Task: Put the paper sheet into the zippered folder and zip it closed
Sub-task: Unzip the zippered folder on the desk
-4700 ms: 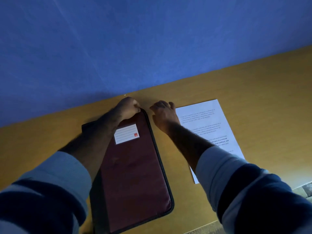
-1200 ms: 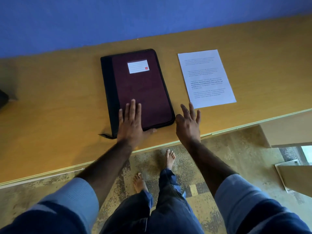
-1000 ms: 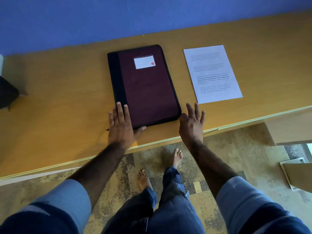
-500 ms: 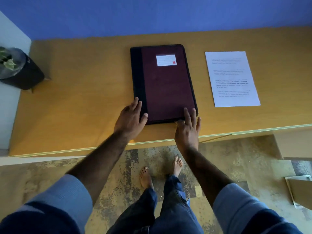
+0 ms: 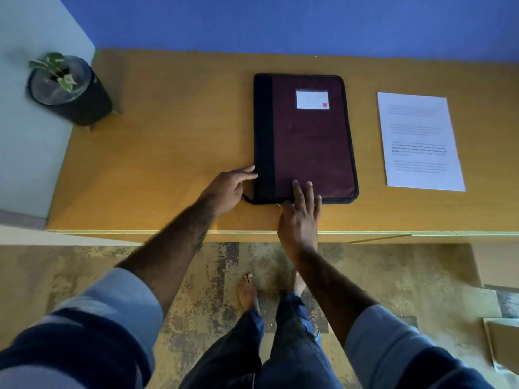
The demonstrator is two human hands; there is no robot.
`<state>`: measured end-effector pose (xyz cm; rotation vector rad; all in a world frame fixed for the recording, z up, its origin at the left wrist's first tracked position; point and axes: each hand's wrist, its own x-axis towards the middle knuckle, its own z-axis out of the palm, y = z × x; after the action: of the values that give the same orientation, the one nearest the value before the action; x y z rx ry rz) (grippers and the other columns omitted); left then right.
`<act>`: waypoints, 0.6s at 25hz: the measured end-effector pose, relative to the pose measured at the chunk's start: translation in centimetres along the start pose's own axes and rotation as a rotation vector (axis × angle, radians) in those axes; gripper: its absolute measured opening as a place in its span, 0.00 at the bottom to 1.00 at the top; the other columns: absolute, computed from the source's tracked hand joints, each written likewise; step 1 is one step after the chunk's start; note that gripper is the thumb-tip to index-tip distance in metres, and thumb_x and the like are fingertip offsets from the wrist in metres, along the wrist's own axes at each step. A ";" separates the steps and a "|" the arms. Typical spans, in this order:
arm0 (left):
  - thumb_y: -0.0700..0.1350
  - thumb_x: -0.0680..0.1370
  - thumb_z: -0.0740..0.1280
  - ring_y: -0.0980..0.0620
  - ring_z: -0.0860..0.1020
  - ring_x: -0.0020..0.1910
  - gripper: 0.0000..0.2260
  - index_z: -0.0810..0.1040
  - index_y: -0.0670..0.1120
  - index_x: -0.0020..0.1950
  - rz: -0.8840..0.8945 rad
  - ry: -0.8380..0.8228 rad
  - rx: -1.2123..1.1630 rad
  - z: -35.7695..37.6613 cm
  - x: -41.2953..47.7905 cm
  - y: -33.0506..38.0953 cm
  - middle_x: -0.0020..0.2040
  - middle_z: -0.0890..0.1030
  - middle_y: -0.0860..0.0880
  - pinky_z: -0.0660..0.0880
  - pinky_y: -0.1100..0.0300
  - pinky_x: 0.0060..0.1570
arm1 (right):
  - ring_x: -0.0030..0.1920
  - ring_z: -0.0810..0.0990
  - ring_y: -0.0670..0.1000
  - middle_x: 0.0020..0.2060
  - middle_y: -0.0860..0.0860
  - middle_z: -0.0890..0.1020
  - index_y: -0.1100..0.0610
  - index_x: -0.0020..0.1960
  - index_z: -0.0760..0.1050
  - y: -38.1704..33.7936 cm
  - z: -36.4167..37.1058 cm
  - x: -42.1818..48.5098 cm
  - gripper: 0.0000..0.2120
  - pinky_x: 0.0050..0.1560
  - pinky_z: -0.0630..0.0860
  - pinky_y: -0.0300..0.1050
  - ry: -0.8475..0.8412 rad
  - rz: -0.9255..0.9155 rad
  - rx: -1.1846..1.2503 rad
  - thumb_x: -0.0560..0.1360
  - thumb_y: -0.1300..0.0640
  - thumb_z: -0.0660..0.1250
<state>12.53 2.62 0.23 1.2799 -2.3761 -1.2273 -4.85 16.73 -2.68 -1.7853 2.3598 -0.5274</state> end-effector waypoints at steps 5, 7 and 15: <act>0.36 0.79 0.67 0.59 0.61 0.79 0.19 0.79 0.45 0.69 -0.009 0.023 0.139 0.4 -4.5 -3.7 0.78 0.69 0.52 0.56 0.66 0.75 | 0.82 0.50 0.63 0.79 0.60 0.63 0.57 0.48 0.79 -2.2 0.4 0.2 0.06 0.78 0.51 0.69 -0.049 -0.037 0.019 0.77 0.64 0.64; 0.42 0.80 0.70 0.56 0.61 0.79 0.14 0.81 0.45 0.66 0.015 0.062 0.145 0.5 -4.9 -4.5 0.77 0.70 0.52 0.58 0.59 0.77 | 0.82 0.50 0.63 0.79 0.60 0.63 0.57 0.49 0.79 -3.0 0.5 0.2 0.06 0.78 0.51 0.69 -0.066 -0.047 0.027 0.77 0.64 0.65; 0.46 0.79 0.71 0.51 0.67 0.77 0.09 0.86 0.46 0.56 0.016 0.158 0.130 1.0 -5.2 -4.4 0.74 0.75 0.50 0.66 0.49 0.76 | 0.82 0.50 0.63 0.80 0.59 0.63 0.57 0.49 0.78 -5.8 1.8 0.1 0.05 0.78 0.50 0.69 -0.080 -0.139 0.023 0.77 0.64 0.65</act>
<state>17.92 5.87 -2.53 1.3385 -2.3797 -0.9423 0.97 14.86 -2.27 -1.9326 2.1803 -0.4875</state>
